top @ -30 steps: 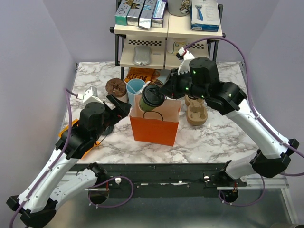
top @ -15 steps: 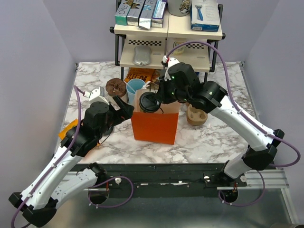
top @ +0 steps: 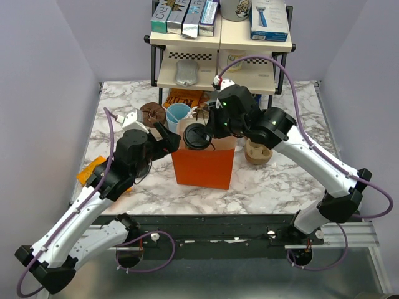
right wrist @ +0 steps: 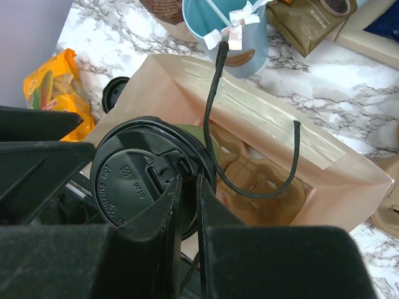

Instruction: Pack the takeout coffee

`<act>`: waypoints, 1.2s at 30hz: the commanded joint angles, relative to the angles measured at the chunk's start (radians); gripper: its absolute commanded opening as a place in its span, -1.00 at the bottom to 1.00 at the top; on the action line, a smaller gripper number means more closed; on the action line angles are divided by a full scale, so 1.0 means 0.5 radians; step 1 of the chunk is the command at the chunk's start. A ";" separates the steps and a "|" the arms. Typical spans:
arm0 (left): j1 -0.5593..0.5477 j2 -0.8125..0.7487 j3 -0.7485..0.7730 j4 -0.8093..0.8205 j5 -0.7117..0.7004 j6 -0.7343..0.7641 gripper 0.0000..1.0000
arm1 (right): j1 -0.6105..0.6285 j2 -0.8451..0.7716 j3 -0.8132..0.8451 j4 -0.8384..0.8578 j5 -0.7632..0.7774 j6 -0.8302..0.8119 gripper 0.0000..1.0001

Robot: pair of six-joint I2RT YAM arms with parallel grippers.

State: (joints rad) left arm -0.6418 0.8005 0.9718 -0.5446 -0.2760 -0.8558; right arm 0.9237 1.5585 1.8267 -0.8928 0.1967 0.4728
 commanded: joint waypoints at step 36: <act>-0.005 0.010 -0.063 -0.055 -0.083 0.021 0.94 | 0.134 0.049 0.225 -0.116 0.196 -0.145 -0.99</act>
State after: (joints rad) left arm -0.6418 0.8173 0.9455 -0.5526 -0.2886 -0.8383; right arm 0.9833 1.5970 1.9633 -0.9237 0.2501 0.3801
